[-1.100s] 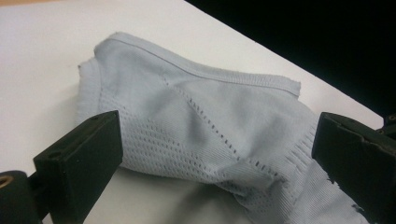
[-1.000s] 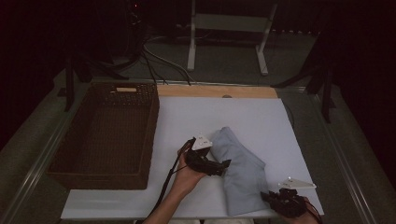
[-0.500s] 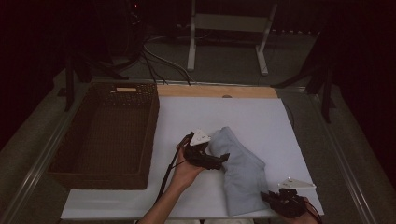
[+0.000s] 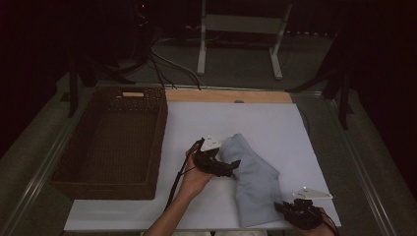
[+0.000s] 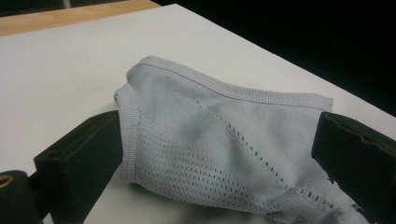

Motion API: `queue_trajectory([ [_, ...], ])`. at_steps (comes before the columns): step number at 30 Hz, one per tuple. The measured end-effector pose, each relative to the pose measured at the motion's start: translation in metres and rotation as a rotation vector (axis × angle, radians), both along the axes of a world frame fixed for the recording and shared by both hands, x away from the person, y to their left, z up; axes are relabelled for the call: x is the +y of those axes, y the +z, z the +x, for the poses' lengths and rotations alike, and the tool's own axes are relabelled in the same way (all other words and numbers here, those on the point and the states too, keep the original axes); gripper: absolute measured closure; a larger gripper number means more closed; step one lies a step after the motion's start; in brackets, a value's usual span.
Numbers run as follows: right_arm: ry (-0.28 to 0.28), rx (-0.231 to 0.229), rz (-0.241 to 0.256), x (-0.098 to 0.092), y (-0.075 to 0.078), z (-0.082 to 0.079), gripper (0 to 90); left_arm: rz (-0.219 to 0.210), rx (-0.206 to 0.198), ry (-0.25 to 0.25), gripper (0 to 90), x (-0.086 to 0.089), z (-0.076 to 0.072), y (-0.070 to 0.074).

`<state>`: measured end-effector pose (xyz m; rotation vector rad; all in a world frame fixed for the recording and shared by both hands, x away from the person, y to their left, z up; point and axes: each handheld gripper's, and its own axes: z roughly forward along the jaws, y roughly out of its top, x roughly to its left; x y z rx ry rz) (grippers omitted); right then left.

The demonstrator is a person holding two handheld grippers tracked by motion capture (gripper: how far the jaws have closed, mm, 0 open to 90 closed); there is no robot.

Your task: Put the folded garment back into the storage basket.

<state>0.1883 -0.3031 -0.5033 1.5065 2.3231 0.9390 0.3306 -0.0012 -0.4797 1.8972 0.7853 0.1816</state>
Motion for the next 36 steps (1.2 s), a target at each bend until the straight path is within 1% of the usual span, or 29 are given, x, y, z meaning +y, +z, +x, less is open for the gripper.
queue_trajectory([
  [8,0.000,-0.001,0.000,0.000,0.000,0.000,78.8,0.023,0.016,-0.011,3.8,-0.003,0.004,-0.007],
  [11,0.000,-0.002,-0.001,0.000,0.000,0.000,78.8,0.036,0.028,-0.017,3.8,-0.005,0.005,-0.010],
  [19,0.000,-0.004,-0.003,0.000,0.000,0.000,78.8,0.061,0.047,-0.017,4.1,-0.009,0.008,-0.016],
  [20,0.000,-0.004,-0.004,0.000,0.000,0.000,78.7,0.072,0.047,-0.015,4.7,-0.009,0.008,-0.017],
  [21,0.000,-0.004,-0.004,0.000,0.000,0.000,78.7,0.080,0.044,-0.010,10.0,-0.009,0.008,-0.017],
  [22,0.000,-0.004,-0.004,0.000,0.000,0.000,78.7,0.081,0.046,-0.010,13.2,-0.010,0.008,-0.018],
  [25,0.000,-0.004,-0.004,0.001,0.000,0.000,78.7,0.086,0.050,-0.009,14.3,-0.011,0.009,-0.019],
  [28,-0.001,-0.004,-0.004,0.001,0.000,0.000,78.7,0.100,0.054,-0.009,15.0,-0.012,0.010,-0.021],
  [36,-0.002,-0.004,-0.004,0.001,0.000,0.000,78.6,0.091,0.075,-0.010,15.1,-0.014,0.015,-0.027],
])
